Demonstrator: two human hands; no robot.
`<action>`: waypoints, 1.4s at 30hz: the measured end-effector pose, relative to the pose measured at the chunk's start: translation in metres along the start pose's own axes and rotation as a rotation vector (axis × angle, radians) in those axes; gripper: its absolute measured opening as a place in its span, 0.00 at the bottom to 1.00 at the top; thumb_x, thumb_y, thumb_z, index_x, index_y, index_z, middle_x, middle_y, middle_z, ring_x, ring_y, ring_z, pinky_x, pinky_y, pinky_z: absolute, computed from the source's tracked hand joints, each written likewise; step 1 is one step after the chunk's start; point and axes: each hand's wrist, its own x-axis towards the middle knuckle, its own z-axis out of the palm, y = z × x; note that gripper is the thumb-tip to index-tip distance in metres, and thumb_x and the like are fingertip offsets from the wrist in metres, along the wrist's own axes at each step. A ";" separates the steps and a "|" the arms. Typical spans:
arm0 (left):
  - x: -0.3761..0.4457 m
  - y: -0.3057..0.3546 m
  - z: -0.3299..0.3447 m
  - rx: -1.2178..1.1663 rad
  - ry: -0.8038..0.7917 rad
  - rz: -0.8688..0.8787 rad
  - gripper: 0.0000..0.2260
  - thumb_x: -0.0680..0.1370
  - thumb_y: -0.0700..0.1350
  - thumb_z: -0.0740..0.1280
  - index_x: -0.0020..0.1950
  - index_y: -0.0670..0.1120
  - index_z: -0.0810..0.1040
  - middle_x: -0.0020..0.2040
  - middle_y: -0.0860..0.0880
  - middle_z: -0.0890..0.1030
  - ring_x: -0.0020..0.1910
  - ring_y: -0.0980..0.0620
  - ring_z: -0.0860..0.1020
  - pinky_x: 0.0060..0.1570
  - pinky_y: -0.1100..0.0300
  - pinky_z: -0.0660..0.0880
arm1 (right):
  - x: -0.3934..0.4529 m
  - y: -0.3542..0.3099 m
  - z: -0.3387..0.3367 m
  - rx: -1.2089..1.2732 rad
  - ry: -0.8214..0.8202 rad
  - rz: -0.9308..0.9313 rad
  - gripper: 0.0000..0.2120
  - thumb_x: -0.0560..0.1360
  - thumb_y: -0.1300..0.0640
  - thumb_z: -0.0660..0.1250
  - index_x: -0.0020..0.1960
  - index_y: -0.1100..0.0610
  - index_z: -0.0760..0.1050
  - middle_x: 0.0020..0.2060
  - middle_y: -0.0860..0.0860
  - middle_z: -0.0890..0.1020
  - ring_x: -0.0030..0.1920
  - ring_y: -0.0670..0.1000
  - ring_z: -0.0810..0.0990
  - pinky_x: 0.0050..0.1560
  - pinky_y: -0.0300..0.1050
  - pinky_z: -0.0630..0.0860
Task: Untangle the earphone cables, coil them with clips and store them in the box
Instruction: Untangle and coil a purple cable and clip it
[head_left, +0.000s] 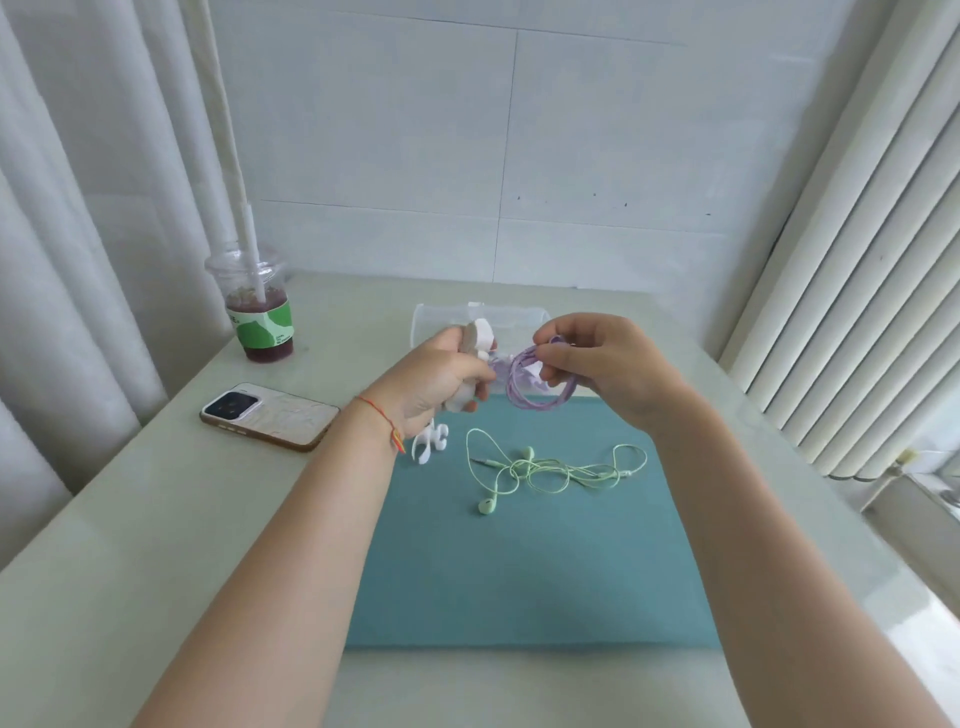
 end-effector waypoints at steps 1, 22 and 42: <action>0.007 0.003 0.003 0.019 0.009 -0.019 0.11 0.75 0.36 0.63 0.56 0.42 0.73 0.38 0.45 0.73 0.30 0.51 0.72 0.28 0.62 0.68 | 0.003 -0.001 -0.004 0.003 0.002 -0.012 0.05 0.74 0.70 0.68 0.45 0.61 0.78 0.33 0.53 0.80 0.33 0.51 0.79 0.44 0.45 0.76; 0.034 0.000 0.037 0.291 -0.033 0.005 0.17 0.80 0.51 0.56 0.37 0.45 0.75 0.26 0.45 0.70 0.28 0.47 0.68 0.27 0.60 0.65 | 0.026 0.008 -0.014 -0.415 0.069 -0.195 0.07 0.72 0.64 0.71 0.46 0.54 0.81 0.39 0.50 0.83 0.34 0.44 0.75 0.41 0.38 0.73; 0.030 0.004 0.053 0.274 0.081 -0.021 0.09 0.72 0.45 0.60 0.33 0.45 0.67 0.23 0.49 0.67 0.20 0.54 0.62 0.29 0.61 0.59 | 0.017 -0.003 -0.019 -0.310 0.036 -0.119 0.04 0.72 0.66 0.70 0.46 0.59 0.81 0.35 0.54 0.81 0.30 0.47 0.77 0.36 0.34 0.74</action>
